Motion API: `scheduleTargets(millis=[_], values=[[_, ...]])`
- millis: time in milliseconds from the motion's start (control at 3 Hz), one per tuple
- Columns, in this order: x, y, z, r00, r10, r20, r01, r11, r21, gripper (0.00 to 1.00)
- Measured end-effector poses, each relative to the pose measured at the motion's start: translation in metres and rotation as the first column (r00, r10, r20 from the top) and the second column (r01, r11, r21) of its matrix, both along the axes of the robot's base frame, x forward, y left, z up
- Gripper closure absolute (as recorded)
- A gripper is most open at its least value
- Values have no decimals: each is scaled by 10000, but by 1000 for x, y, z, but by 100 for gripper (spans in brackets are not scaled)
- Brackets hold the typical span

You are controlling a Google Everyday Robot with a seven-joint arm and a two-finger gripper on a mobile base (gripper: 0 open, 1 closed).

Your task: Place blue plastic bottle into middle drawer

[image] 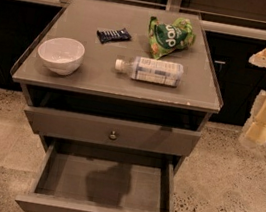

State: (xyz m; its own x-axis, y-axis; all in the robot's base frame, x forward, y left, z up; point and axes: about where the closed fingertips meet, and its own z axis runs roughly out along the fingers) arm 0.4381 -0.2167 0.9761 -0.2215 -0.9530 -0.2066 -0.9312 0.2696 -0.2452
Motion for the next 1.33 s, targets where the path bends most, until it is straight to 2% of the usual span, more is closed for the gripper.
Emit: scheduleTargets(millis=[667, 1000, 1333], values=[[7, -2, -1, 10000, -55, 75, 54, 9998, 212, 0], [39, -6, -9, 9988, -323, 374, 270, 9908, 1326, 0], [86, -1, -15, 9959, -726, 545, 552, 9612, 2703, 0]])
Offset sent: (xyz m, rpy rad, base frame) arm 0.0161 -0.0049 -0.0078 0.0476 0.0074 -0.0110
